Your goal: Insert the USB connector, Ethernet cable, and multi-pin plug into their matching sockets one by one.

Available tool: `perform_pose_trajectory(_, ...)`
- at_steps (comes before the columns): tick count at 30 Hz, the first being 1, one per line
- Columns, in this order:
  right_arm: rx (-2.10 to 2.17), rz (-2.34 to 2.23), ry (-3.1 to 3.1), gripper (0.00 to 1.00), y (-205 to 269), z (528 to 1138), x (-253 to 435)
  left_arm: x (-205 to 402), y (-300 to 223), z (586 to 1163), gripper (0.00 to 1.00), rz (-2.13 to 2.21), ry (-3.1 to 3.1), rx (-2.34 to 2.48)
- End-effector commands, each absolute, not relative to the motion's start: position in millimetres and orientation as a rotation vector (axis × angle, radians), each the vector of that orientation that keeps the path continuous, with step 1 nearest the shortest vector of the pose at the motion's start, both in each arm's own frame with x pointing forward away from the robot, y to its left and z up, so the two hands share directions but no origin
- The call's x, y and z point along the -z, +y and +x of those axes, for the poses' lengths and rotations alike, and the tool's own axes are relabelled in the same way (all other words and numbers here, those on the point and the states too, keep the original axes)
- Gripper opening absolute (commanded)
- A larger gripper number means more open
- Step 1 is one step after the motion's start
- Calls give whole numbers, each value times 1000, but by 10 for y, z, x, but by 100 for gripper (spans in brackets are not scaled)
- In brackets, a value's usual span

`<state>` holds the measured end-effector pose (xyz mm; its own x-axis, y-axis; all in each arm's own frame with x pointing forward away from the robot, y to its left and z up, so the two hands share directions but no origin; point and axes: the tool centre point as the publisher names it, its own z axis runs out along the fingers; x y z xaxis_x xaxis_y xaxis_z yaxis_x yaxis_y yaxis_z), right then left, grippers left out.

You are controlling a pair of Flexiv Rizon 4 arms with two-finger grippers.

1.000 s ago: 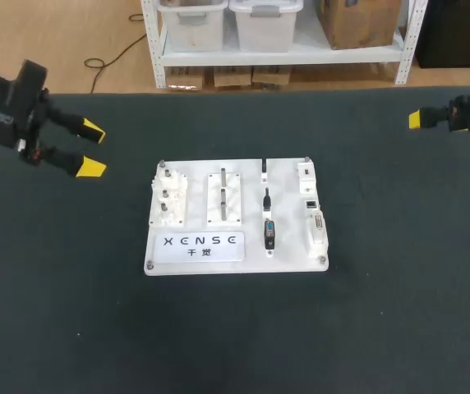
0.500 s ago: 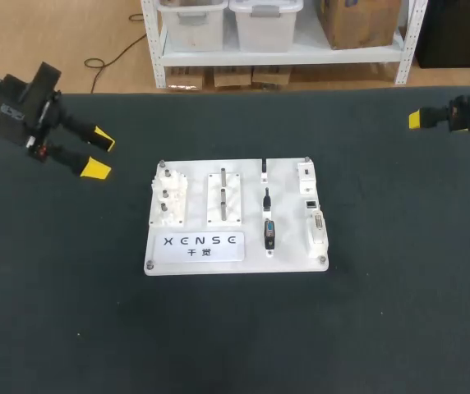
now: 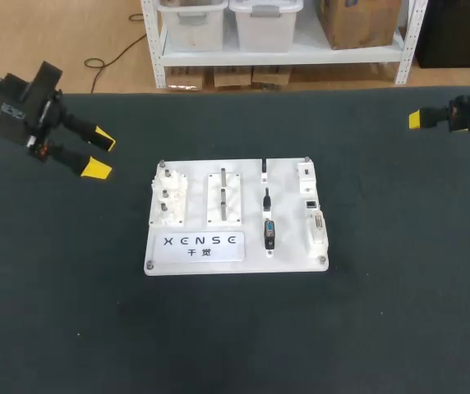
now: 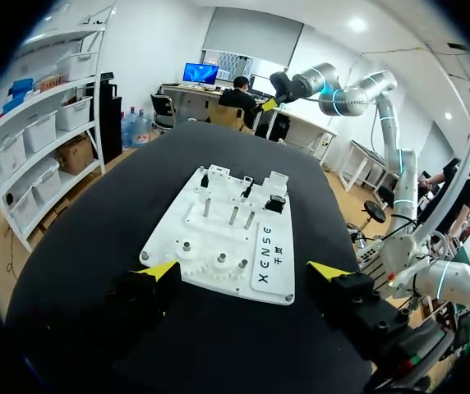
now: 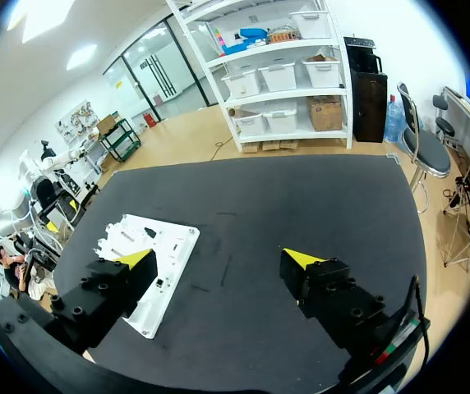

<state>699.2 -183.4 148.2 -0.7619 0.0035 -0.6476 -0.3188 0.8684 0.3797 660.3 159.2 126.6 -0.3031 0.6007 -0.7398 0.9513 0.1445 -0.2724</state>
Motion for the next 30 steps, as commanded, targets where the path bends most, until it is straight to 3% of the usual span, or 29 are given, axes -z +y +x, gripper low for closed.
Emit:
perform_pose_trajectory(1,-628,-227,2369,100,-1835,6990,-1484,-1260,1593,6597,100,1480,1966,1008)
perform_pose_trajectory(30,-638,-251,2380,100,-1762,7055,-1484,-1260,1593,6597,100,1480,1966,1008)
